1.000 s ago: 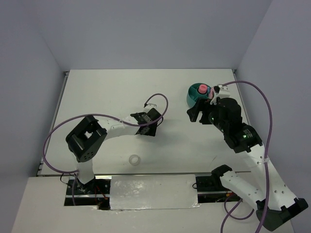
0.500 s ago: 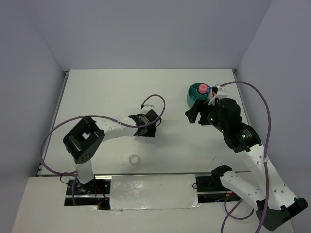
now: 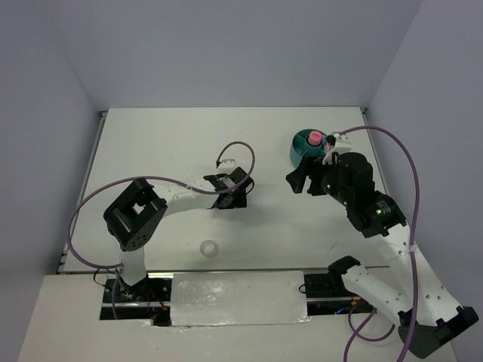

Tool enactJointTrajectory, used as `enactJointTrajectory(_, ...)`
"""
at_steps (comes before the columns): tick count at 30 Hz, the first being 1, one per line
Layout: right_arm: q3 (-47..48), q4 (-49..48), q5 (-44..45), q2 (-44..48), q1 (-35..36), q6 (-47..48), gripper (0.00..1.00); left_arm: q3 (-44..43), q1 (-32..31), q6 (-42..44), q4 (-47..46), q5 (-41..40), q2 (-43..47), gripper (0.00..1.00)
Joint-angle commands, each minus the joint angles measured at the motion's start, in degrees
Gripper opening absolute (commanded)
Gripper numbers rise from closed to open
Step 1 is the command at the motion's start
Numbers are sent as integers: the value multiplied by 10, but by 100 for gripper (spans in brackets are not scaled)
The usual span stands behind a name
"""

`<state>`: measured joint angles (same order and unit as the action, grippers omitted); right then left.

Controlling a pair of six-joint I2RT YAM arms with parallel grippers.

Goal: Sort the stationery into containers
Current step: Pick up the stationery from the center of the board.

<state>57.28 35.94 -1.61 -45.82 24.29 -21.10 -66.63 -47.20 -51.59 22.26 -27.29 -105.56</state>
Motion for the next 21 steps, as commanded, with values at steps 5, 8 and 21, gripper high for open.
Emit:
enactJointTrajectory(5, -3, -16, -12, 24, 6, 15, 85, -15, 11, -59, 14, -19, -25, 90)
enactJointTrajectory(8, -3, -15, -14, 27, 6, 16, 85, -17, 12, -64, 16, -16, -34, 88)
enactJointTrajectory(21, -5, -12, -18, 45, 6, 22, 85, 47, 5, -12, -60, 44, 16, 38)
